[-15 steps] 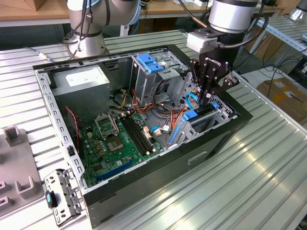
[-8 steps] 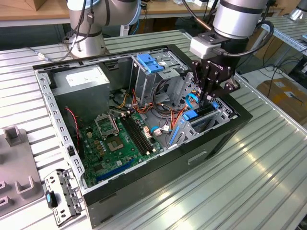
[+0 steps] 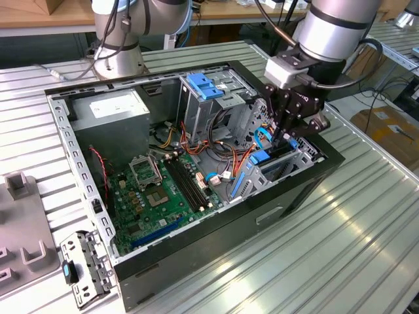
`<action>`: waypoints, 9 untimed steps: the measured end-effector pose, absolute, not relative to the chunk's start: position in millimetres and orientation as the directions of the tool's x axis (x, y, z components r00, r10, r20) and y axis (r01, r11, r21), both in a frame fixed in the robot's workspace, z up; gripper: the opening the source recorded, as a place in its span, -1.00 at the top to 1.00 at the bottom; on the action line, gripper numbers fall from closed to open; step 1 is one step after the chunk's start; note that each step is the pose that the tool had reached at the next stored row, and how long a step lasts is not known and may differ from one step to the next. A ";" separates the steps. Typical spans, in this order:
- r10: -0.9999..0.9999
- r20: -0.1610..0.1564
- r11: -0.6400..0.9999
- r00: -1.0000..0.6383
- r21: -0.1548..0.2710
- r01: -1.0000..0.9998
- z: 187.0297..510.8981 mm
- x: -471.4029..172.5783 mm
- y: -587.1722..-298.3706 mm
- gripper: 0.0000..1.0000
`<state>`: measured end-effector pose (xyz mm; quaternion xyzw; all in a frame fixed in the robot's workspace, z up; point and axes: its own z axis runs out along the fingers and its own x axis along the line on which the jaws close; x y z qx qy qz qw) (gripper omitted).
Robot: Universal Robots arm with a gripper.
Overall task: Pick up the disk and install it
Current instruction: 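Insert the second disk wire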
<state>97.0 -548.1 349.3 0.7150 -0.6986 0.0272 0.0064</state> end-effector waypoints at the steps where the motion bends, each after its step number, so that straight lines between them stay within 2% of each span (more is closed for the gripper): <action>1: -0.999 0.039 -0.024 0.022 -0.029 -0.999 349.1 97.0 -549.7 0.68; 9: -0.999 0.028 -0.023 0.022 -0.030 -0.999 345.5 96.9 -552.4 0.68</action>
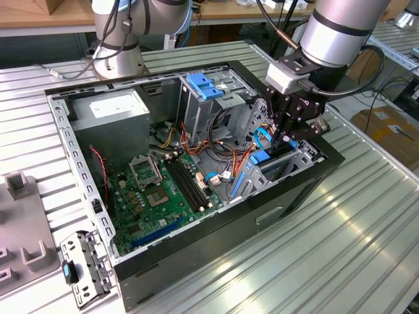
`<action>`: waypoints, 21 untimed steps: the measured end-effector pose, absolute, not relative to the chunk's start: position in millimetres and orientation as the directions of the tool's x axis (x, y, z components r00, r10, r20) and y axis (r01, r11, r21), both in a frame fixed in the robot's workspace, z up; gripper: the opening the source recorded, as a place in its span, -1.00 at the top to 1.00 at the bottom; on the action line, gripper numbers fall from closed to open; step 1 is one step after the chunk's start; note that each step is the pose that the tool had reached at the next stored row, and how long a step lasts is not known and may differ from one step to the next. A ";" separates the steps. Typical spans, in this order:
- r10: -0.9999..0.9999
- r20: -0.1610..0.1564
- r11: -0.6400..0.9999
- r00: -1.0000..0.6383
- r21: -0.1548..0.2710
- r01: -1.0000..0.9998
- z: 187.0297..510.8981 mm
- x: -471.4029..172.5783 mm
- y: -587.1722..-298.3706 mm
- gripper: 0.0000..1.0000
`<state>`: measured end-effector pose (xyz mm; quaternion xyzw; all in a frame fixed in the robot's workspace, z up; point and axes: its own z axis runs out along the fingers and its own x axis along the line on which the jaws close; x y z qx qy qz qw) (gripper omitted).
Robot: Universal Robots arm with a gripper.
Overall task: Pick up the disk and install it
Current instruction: 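Insert the second disk wire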
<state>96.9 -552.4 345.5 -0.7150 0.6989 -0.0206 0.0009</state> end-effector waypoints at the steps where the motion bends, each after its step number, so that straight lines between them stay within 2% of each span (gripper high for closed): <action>1: -0.999 0.027 -0.023 0.022 -0.030 -0.999 345.3 96.9 -552.5 0.68; 13: -0.999 0.025 -0.023 0.023 -0.031 -0.999 338.9 96.9 -554.6 0.65; 14: -0.999 0.023 -0.023 0.023 -0.032 -0.999 340.4 96.9 -554.5 0.65; 15: -0.999 0.023 -0.023 0.022 -0.032 -0.999 344.1 96.9 -554.5 0.53; 21: -0.999 0.025 -0.023 0.022 -0.032 -0.999 360.3 96.9 -553.8 0.53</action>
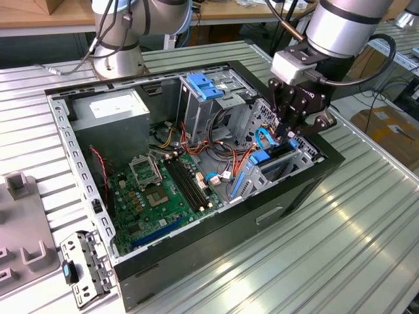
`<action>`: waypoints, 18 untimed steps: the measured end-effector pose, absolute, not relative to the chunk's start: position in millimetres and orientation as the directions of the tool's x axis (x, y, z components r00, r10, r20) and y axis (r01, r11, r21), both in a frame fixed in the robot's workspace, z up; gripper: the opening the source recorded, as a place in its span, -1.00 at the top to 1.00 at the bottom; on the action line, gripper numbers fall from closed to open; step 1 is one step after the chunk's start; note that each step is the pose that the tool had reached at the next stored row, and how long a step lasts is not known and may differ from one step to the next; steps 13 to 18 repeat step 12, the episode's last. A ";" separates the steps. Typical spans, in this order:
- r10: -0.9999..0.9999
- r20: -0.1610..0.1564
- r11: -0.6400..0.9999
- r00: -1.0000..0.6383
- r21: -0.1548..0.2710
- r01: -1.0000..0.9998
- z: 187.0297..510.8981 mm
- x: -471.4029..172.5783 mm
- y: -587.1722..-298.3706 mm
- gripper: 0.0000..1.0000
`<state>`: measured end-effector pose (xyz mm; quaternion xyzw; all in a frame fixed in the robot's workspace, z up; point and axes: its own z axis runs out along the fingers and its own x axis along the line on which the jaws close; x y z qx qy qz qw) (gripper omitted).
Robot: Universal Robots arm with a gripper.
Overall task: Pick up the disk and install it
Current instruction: 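Insert the second disk wire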
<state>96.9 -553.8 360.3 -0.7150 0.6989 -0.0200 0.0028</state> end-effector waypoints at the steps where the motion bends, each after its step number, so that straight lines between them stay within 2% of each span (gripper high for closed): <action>1: -0.999 0.025 -0.023 0.022 -0.032 -0.999 360.3 96.8 -553.8 0.56; 3: -0.999 0.025 -0.023 0.022 -0.032 -0.999 360.4 96.8 -553.9 0.79; 18: -0.999 0.025 -0.023 0.022 -0.032 -0.999 360.6 96.9 -553.8 0.79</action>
